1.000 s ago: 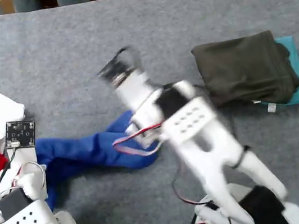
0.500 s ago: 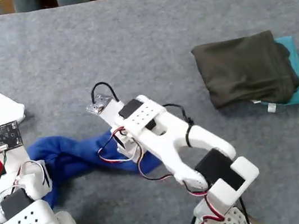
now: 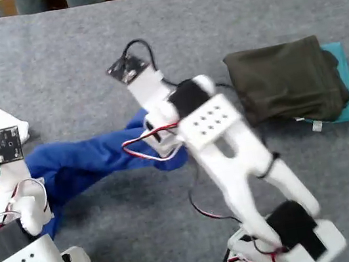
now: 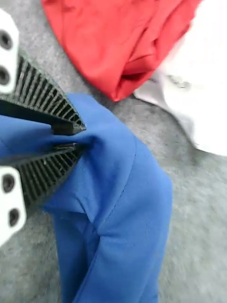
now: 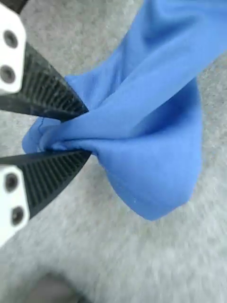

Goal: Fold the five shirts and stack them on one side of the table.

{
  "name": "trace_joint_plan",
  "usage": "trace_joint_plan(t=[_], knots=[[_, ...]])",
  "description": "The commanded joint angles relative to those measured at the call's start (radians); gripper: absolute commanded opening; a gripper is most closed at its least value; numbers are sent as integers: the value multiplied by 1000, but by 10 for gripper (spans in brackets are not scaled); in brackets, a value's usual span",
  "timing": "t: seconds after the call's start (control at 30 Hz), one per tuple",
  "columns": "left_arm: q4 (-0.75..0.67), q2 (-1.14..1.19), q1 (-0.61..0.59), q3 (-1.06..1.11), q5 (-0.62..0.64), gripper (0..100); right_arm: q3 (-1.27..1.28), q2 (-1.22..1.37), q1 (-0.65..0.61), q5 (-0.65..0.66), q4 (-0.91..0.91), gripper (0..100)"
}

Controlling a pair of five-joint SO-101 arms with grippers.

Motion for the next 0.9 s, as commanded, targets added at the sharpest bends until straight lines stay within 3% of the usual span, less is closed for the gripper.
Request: trace_joint_plan(t=[0.0,0.1,0.2,0.4,0.6,0.87], knots=[[94,-8,53,-166,-11,39,-163,-104,60,32,181,13],[184,-8,85,-257,-21,39,-209,-185,157,64,201,14],[252,-8,105,-298,-132,40,-188,-254,235,146,201,14],[253,-8,101,-263,-245,52,-124,-248,358,184,196,14],[106,-8,15,-188,-114,276,-71,-166,333,180,164,14],[-109,-8,-7,47,-109,148,-8,93,313,184,11,14]])
